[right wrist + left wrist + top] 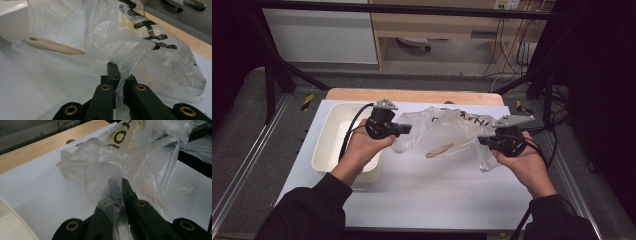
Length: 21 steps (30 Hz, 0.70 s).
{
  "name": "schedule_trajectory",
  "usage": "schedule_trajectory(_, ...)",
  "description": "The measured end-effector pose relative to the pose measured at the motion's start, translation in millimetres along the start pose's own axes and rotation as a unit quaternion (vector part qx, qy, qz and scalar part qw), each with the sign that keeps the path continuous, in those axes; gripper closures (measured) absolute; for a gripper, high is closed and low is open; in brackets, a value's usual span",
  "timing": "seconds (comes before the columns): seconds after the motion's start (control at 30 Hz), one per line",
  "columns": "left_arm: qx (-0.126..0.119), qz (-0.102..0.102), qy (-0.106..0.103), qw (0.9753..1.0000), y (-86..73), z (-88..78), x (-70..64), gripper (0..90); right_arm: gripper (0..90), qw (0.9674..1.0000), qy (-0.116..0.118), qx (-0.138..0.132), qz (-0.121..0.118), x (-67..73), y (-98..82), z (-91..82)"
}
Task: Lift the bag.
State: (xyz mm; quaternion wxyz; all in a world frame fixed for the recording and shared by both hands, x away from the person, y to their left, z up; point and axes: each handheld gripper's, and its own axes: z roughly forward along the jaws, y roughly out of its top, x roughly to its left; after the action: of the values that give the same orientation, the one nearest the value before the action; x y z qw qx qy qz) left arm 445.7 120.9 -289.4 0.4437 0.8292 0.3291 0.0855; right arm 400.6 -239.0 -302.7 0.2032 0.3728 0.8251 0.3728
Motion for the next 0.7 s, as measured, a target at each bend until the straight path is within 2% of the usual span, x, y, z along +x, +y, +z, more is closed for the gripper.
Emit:
schedule_trajectory(0.13, -0.002, -0.004, 0.005, 1.0000, 16.2, -3.5, 6.2, 90.0, 90.0, 0.9999, -0.003, -0.004, 0.009, -9.8, 15.9, -2.0)
schedule_trajectory(0.5, -0.014, -0.039, -0.001, 0.9991, 51.8, -5.3, 28.5, 90.0, 90.0, 0.9986, -0.006, -0.015, 0.050, -44.2, 52.2, -5.0)
schedule_trajectory(0.7, -0.022, -0.055, 0.004, 0.9982, 70.0, -4.7, 44.2, 90.0, 90.0, 0.9983, -0.018, -0.018, 0.054, -58.1, 67.5, -2.5)
